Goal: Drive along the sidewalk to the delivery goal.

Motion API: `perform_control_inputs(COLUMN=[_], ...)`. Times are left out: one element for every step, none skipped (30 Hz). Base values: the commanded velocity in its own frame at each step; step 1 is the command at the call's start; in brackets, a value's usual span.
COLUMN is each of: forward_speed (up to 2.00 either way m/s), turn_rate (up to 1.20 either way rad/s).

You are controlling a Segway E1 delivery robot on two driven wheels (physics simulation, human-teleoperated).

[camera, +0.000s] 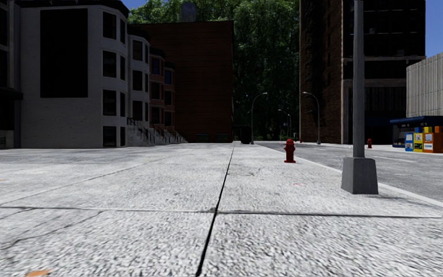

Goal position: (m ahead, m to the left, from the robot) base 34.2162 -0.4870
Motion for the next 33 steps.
perform_control_inputs(forward_speed=[2.00,2.00,2.00,2.00,2.00,2.00,2.00,2.00,2.00,2.00,2.00,2.00,2.00,2.00,2.00,2.00,2.00,2.00,2.00,2.00,2.00,2.00,2.00,2.00,2.00,2.00,2.00,2.00,2.00,2.00,2.00,2.00,2.00], turn_rate=[0.00,0.00,0.00,0.00,0.00,0.00,0.00,0.00,0.00,0.00,0.00,0.00,0.00,0.00,0.00,0.00,0.00,0.00,0.00,0.00,0.00,0.00,0.00,0.00,0.00,0.00,0.00,0.00,0.00,0.00,0.00,0.00,0.00])
